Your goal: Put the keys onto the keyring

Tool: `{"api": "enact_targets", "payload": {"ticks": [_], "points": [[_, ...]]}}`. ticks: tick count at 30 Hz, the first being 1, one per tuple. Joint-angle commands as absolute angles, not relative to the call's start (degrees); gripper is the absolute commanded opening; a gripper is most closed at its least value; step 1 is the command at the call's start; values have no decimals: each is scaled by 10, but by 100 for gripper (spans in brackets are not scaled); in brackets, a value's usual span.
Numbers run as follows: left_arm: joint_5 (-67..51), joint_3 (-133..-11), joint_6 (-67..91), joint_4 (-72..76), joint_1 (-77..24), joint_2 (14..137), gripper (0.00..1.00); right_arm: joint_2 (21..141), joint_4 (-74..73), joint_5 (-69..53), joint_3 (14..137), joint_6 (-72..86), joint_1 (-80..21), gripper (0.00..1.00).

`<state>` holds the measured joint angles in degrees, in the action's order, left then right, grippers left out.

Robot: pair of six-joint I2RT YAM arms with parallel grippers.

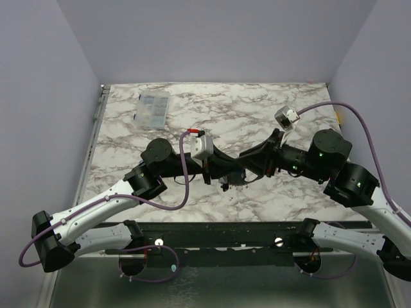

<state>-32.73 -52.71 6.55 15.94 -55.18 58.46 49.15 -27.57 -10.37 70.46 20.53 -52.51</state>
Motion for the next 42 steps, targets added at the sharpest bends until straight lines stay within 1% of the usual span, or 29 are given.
{"api": "enact_targets", "payload": {"ticks": [1, 9, 14, 15, 18, 20, 24, 26, 27, 28, 29, 33, 36, 42], "points": [[-309, -543, 41, 153, -553, 578, 0, 504, -283, -37, 738, 267, -527, 1], [-295, -541, 16, 148, -553, 581, 0, 517, -296, -29, 744, 313, -526, 1], [-299, -545, 14, 148, -553, 582, 0, 522, -296, -39, 747, 316, -526, 1], [-300, -545, 14, 148, -553, 582, 0, 522, -296, -40, 747, 312, -526, 2], [-301, -544, 15, 148, -553, 578, 0, 523, -294, -37, 748, 301, -526, 13], [-301, -541, 14, 148, -553, 574, 0, 525, -293, -35, 752, 295, -526, 22], [-300, -533, 13, 148, -553, 567, 0, 540, -302, -37, 774, 285, -526, 49], [-300, -530, 13, 148, -553, 565, 0, 544, -302, -39, 785, 275, -526, 66], [-301, -528, 12, 149, -553, 564, 0, 544, -302, -40, 792, 268, -526, 72], [-301, -527, 10, 149, -553, 563, 0, 544, -302, -41, 798, 255, -526, 76], [-302, -520, 17, 162, -553, 560, 0, 532, -286, -69, 807, 178, -526, 83], [-308, -514, 38, 181, -553, 561, 0, 492, -248, -110, 768, 57, -526, 86], [-288, -514, 73, 189, -553, 562, 0, 462, -221, -127, 732, -16, -526, 87], [-269, -493, 150, 241, -553, 555, 0, 449, -194, -135, 713, -67, -526, 86]]}}
